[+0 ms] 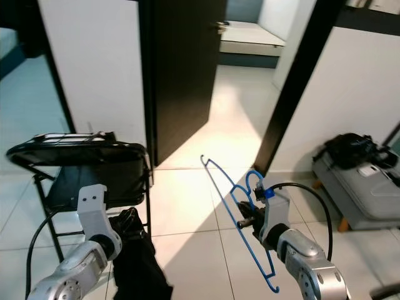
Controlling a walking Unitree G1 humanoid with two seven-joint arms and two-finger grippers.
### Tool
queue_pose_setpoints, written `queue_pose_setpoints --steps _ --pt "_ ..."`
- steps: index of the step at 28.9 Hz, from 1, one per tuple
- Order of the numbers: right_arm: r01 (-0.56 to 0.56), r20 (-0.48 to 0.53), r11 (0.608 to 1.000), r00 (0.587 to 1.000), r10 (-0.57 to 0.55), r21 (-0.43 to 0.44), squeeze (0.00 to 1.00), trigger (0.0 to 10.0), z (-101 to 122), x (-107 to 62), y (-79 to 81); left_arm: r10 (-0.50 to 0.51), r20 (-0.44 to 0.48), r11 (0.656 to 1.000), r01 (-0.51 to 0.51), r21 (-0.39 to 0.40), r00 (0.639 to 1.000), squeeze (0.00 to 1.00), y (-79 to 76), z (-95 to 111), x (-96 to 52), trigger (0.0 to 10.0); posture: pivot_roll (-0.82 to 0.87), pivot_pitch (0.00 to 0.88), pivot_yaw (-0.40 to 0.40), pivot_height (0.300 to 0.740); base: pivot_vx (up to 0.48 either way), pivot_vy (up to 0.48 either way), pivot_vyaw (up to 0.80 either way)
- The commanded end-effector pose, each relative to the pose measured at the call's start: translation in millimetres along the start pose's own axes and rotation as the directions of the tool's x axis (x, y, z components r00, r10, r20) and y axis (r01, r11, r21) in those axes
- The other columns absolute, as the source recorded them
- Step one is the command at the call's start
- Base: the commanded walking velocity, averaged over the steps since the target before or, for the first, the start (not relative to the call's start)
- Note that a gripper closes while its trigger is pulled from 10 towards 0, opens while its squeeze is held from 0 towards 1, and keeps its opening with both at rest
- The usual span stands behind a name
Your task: Hang hanger
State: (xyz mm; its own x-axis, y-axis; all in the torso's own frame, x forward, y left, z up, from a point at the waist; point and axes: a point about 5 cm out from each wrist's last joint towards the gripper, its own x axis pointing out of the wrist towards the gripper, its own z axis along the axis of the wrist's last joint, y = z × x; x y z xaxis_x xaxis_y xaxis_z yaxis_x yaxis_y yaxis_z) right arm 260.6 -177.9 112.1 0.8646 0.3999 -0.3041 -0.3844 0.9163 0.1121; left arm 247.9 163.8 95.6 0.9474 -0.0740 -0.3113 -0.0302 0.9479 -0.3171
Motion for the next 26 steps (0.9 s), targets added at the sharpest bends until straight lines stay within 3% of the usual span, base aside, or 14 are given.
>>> queue_pose_setpoints --steps 1,7,16,18,19,23,24,25,26 --pt "0.032 -0.002 0.999 0.999 -0.032 0.015 0.0 10.0 -1.6 -2.6 -7.0 -0.056 0.026 0.998 0.057 -0.013 0.998 0.0 -8.6 7.2 -0.7 10.0 -0.01 0.0 -0.066 0.74 0.0 0.0 -0.8" --pt "0.039 0.008 0.999 0.999 -0.04 0.018 0.0 10.0 -0.9 -3.0 -7.7 -0.093 0.025 0.995 0.094 -0.045 0.995 0.0 -11.8 9.7 -1.8 10.0 -0.02 0.0 -0.048 0.74 0.0 0.0 -0.8" --pt "0.052 0.026 0.998 0.998 -0.053 0.033 0.0 10.0 0.4 -2.7 -8.8 -0.107 0.029 0.994 0.107 -0.001 0.994 0.0 -15.3 19.2 7.6 10.0 -0.03 0.0 -0.025 0.74 0.0 0.0 -0.8" --pt "0.046 0.026 0.998 0.999 -0.047 0.034 0.0 10.0 0.8 -1.7 -8.4 -0.111 0.056 0.994 0.112 -0.013 0.992 0.0 -20.3 29.8 15.4 10.0 -0.04 0.0 -0.014 0.74 0.0 0.0 -0.8" --pt "0.037 0.026 0.998 0.999 -0.038 0.042 0.0 10.0 1.9 0.6 -7.7 -0.143 0.105 0.989 0.145 -0.01 0.984 0.0 -32.9 50.0 28.2 10.0 -0.05 0.0 0.001 0.74 0.0 0.0 -0.8" --pt "0.037 0.026 0.998 0.999 -0.038 0.042 0.0 10.0 1.9 0.6 -7.7 -0.143 0.105 0.989 0.145 -0.01 0.984 0.0 -32.9 50.0 28.2 10.0 -0.05 0.0 0.001 0.74 0.0 0.0 -0.8" --pt "0.015 0.021 0.999 1.0 -0.016 0.035 0.0 10.0 2.9 3.3 -5.0 -0.188 0.158 0.982 0.191 -0.001 0.969 0.0 -48.5 74.6 41.2 10.0 -0.06 0.0 0.012 0.74 0.0 0.0 -0.8" --pt "0.015 0.021 0.999 1.0 -0.016 0.035 0.0 10.0 2.9 3.3 -5.0 -0.188 0.158 0.982 0.191 -0.001 0.969 0.0 -48.5 74.6 41.2 10.0 -0.06 0.0 0.012 0.74 0.0 0.0 -0.8" --pt "-0.009 0.019 0.999 1.0 0.009 0.031 0.0 10.0 4.2 5.6 -1.0 -0.235 0.207 0.972 0.235 0.023 0.95 0.0 -64.2 99.6 52.0 10.0 -0.06 0.0 0.026 0.74 0.0 0.0 -0.8"
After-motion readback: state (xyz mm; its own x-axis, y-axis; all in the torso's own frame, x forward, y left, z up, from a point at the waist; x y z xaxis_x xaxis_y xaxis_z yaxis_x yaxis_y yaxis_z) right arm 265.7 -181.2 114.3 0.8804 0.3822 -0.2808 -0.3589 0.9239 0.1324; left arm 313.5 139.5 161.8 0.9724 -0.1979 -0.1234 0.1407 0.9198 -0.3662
